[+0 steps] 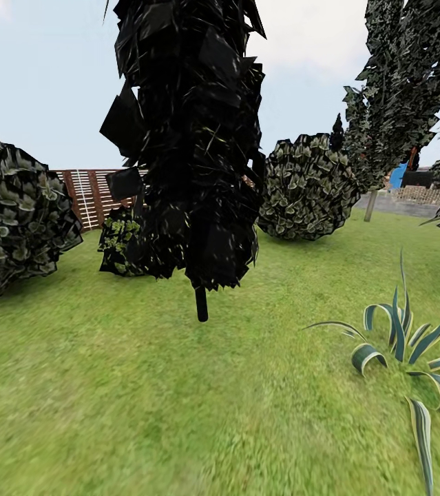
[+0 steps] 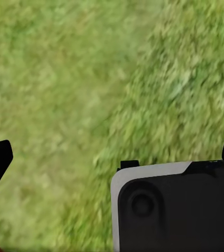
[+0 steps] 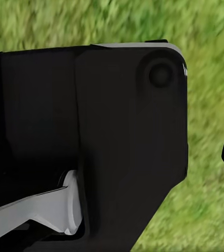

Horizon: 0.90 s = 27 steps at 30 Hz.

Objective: Take the three Easter eggs out of the wicker basket on the lawn in the garden, then place them on the lawn next to a single tree (choose any tree) so that all three eggs are next to the same tree and none are left in the basket.

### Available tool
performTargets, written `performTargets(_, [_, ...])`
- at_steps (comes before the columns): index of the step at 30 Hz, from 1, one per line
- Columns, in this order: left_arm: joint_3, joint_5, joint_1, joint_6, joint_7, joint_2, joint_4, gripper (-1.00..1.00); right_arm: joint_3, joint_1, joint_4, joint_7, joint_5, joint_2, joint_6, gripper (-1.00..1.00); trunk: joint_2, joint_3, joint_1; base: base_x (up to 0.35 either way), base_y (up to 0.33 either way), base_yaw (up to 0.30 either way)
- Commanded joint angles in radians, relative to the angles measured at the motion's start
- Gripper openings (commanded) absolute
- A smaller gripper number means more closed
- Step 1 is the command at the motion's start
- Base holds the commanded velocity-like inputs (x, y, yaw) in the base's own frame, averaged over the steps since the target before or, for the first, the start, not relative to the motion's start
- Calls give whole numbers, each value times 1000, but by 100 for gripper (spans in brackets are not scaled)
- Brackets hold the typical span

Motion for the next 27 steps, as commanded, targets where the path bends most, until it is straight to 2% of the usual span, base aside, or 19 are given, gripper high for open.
performTargets(1, [-4, 0, 0, -3, 0, 0, 1, 100, -6, 0, 0, 0, 0, 0, -3, 100, -1, 0, 0, 0, 0, -13])
performTargets(8, [-4, -1, -2, -3, 7, -9, 1, 100, -7, 1, 0, 3, 0, 1, -4, 100, -1, 0, 0, 0, 0, -164])
performTargets(27, [-4, -1, -2, -3, 8, -11, 1, 100, -3, 1, 0, 9, 0, 1, -6, 100, -1, 0, 0, 0, 0, -288])
